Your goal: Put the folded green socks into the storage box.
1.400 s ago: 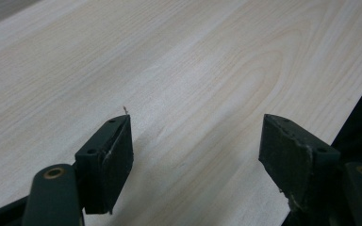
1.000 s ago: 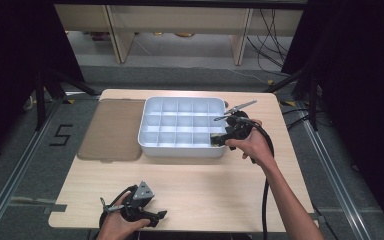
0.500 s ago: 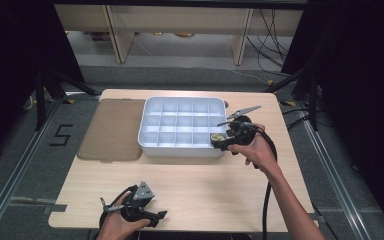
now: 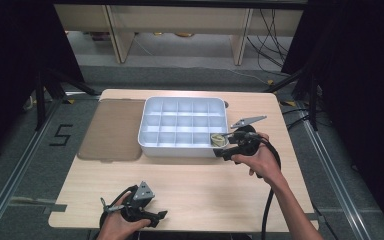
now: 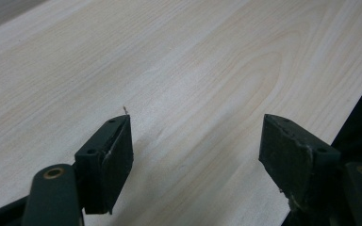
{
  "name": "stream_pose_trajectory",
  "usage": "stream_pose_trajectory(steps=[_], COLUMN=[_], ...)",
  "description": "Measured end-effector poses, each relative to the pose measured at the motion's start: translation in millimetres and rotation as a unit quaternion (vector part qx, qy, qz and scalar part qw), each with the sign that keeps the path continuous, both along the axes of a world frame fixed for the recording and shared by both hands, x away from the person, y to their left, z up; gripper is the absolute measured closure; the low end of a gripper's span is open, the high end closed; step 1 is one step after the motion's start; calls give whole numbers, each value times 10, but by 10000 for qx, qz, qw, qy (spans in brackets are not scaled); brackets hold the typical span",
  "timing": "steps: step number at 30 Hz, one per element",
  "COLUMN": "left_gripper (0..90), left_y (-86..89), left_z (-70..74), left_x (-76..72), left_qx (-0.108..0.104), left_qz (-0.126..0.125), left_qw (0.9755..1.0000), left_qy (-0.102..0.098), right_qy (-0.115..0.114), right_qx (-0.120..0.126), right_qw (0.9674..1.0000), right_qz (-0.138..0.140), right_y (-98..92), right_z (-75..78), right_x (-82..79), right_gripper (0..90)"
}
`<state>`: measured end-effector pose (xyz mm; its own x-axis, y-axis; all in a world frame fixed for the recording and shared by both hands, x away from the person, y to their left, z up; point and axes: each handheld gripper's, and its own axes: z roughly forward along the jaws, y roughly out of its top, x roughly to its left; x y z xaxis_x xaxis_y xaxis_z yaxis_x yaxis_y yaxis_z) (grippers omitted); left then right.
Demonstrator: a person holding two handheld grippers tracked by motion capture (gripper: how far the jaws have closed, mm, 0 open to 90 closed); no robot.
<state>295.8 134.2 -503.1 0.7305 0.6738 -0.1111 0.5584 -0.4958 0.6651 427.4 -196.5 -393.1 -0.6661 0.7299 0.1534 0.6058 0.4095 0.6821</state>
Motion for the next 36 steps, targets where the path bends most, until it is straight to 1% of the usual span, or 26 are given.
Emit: stream_pose_trajectory(steps=[2,3,4,5,7,9,10,11,14,15,16,17,18,19,20,21,22,23,24,25,27,29,32,34,35,36], left_gripper=[258,258,258,258,258,258,258,258,258,258,258,258,258,258,258,258,258,258,258,258,258,258,258,258,258,258], left_y=[1,2,5,16,16,-1,-2,-2,-1,0,1,0,-1,-6,-6,-8,-9,-8,-7,-4,-5,-7,-4,-4,-6,-12], left_z=[-1,-1,4,10,9,0,-2,4,6,-1,-2,-2,-2,-3,0,-1,-1,0,0,1,4,5,0,3,4,3], left_x=[1,4,2,16,14,-4,1,-4,-6,2,2,2,0,-4,-4,-2,-2,-3,-5,-7,-9,-10,-6,-7,-8,-15], left_qx=[5,4,16,77,72,-36,-1,8,-31,-3,3,4,6,-28,17,26,30,25,22,24,7,-36,31,24,10,-42], left_qz=[6,2,5,-86,-78,-1,7,-7,-26,3,13,12,6,5,-14,-26,-32,-27,-9,-4,-8,-28,-8,-7,-25,-6], left_qw=[10000,10000,10000,9999,9999,10000,10000,10000,10000,10000,10000,10000,10000,10000,10000,10000,10000,10000,10000,10000,10000,10000,10000,10000,10000,10000], left_qy=[0,-3,-3,-80,-78,13,-11,-23,-22,-11,-13,-14,-11,8,-15,-23,-28,-26,-20,-25,-38,-9,-30,-30,-40,-6], right_qy=[27,5,-56,19,-146,6,-192,-39,-112,-29,34,-109,-145,-120,-219,-156,-121,-247,-109,-268,-99,-359,-248,-379,-255,-267], right_qx=[-38,11,117,90,157,144,155,111,211,146,227,140,216,134,273,163,176,158,236,280,258,255,431,352,369,348], right_qw=[10000,9999,9999,9999,9997,9999,9996,9999,9997,9998,9997,9997,9996,9997,9993,9996,9997,9993,9995,9991,9995,9988,9987,9985,9988,9988], right_qz=[68,108,0,77,91,39,112,110,107,93,73,151,125,148,120,198,154,212,158,171,149,231,125,178,204,201], right_y=[-31,-42,-35,-50,-69,-69,-84,-95,-103,-112,-104,-128,-122,-132,-116,-136,-135,-140,-128,-120,-132,-157,-151,-173,-175,-195], right_z=[8,1,-25,-13,-47,-48,-76,-52,-89,-82,-91,-103,-114,-107,-140,-128,-127,-145,-147,-181,-168,-192,-226,-261,-262,-265], right_x=[-30,-39,-52,-70,-74,-113,-99,-120,-153,-165,-187,-174,-187,-202,-214,-225,-249,-255,-287,-293,-348,-353,-413,-416,-431,-436], right_gripper=[236,235,236,235,236,236,236,236,235,234,233,232,232,229,226,223,219,216,212,208,206,204,201,198,198,198])
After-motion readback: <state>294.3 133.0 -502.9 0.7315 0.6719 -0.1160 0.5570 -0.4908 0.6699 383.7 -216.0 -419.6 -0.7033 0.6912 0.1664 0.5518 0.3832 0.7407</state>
